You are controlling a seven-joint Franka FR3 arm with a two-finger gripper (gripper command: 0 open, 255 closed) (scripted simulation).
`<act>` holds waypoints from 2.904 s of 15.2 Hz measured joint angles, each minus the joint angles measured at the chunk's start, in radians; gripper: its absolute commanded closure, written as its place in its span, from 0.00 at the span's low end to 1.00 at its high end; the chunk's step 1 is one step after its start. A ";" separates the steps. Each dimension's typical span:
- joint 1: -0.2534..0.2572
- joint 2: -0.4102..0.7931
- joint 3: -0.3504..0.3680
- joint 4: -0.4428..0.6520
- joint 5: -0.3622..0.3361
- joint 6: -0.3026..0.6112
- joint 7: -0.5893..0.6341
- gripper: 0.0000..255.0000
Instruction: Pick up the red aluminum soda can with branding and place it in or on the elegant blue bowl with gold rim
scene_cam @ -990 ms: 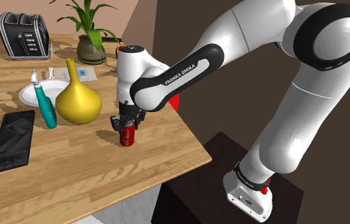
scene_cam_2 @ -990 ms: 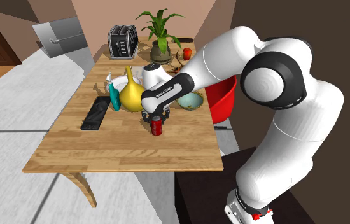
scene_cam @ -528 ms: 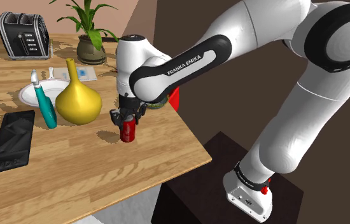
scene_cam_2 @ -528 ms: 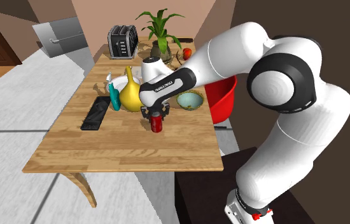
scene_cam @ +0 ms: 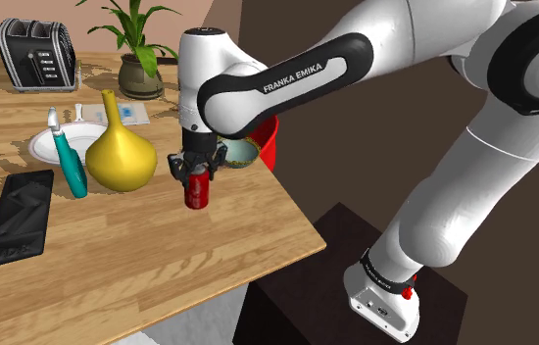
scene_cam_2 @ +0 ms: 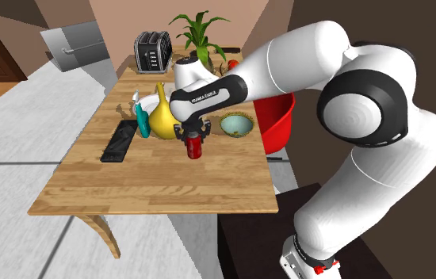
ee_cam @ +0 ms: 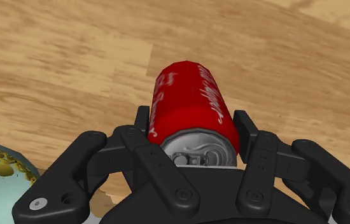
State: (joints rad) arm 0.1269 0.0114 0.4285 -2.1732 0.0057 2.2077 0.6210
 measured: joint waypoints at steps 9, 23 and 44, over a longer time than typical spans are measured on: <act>-0.002 -0.052 -0.003 0.072 0.024 -0.120 -0.016 1.00; -0.052 -0.089 -0.064 0.168 0.037 -0.254 -0.128 1.00; -0.228 0.054 -0.255 0.342 0.003 -0.296 -0.483 1.00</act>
State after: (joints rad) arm -0.1014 0.0656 0.1735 -1.8308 0.0089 1.9116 0.1380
